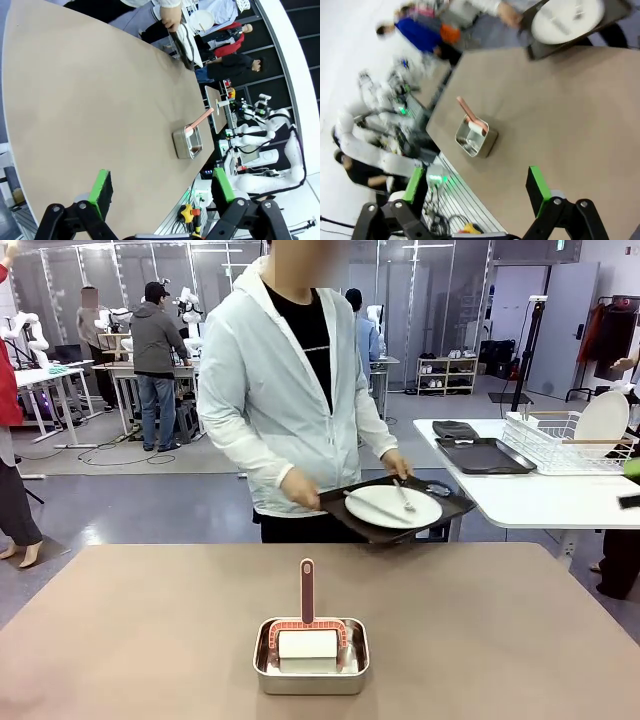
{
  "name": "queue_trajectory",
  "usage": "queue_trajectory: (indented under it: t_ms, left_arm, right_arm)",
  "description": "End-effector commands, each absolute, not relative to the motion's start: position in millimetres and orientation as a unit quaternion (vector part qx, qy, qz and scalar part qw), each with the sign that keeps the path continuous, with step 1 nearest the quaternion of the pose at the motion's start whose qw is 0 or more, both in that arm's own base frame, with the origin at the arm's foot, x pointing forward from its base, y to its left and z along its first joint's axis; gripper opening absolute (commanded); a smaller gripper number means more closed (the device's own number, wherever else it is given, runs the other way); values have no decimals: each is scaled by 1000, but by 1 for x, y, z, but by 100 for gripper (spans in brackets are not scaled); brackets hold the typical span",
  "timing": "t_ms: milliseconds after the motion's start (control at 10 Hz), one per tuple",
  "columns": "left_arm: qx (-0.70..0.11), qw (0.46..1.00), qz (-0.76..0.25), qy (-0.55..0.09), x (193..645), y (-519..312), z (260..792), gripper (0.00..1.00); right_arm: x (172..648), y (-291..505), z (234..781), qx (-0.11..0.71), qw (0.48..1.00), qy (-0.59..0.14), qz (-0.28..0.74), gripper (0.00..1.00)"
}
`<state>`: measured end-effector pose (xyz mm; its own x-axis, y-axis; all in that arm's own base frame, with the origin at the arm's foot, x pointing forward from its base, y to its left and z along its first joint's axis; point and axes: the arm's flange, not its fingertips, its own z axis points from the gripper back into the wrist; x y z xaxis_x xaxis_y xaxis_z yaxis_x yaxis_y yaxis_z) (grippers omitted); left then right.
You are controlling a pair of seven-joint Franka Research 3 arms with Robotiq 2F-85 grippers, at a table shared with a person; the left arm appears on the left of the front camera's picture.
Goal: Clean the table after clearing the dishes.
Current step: When the right (or left) Handle tray is removed, use the right hand (or left hand) to clean the right (or left) side of the table with the Lint Roller.
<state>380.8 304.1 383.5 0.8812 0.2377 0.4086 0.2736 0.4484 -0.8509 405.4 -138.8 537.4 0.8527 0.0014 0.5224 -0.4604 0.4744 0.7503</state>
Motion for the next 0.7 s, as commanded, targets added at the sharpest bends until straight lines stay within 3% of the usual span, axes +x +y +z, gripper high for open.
queue_trajectory:
  t_ms: [0, 300, 600]
  left_arm:
    - [-522, 816, -16, -248, 378, 306, 386, 100]
    - [-522, 816, -16, -248, 378, 306, 386, 100]
    - [-522, 816, -16, -248, 378, 306, 386, 100]
  right_arm:
    - [444, -63, 575, 405, 865, -181, 234, 100]
    - [500, 113, 587, 256, 872, -82, 408, 100]
    - [518, 229, 554, 175, 846, -9, 504, 100]
